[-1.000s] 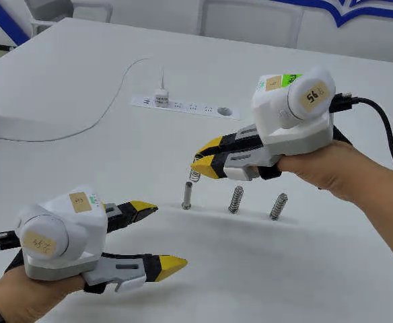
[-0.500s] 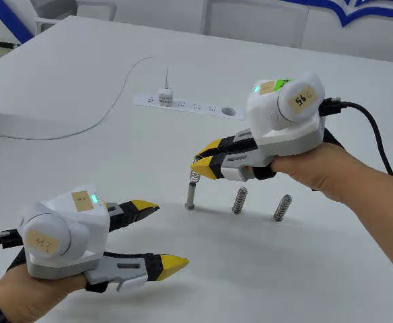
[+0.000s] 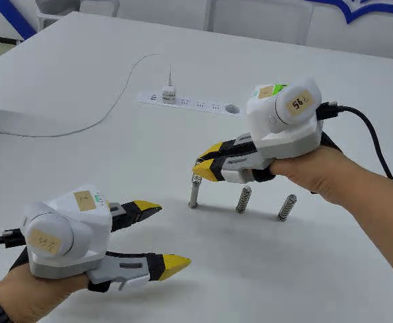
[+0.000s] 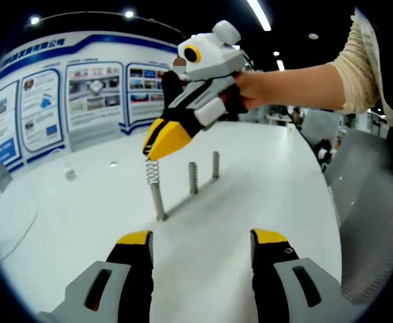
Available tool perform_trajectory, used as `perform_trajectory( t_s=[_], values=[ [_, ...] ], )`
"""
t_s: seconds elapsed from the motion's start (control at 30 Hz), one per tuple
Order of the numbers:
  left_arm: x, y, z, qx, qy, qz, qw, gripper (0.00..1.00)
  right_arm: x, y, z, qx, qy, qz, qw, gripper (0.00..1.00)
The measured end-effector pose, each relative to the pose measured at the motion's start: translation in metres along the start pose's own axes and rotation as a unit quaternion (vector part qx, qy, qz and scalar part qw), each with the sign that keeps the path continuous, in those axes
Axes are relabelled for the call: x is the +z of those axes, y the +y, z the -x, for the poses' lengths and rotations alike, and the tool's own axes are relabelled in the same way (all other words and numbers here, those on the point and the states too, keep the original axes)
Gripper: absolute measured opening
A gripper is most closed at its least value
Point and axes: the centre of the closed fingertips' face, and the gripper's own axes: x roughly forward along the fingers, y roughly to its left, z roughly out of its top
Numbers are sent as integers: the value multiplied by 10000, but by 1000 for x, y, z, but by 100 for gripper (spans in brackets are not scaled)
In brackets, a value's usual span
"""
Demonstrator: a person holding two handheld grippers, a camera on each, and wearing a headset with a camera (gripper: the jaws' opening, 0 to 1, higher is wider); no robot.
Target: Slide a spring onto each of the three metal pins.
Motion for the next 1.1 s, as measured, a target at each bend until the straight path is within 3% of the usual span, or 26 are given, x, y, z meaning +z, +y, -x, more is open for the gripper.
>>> perform_trajectory(
  t_s=[0.77, 1.1],
  values=[
    [-3, 1, -1, -12, 26, 47, 10000, 59, -20, -2, -17, 1, 151, -150, 9998, 12],
    [-4, 2, -1, -10, 53, 57, 10000, 58, -31, -4, -24, -109, 255, -234, 9993, 12]
  ],
)
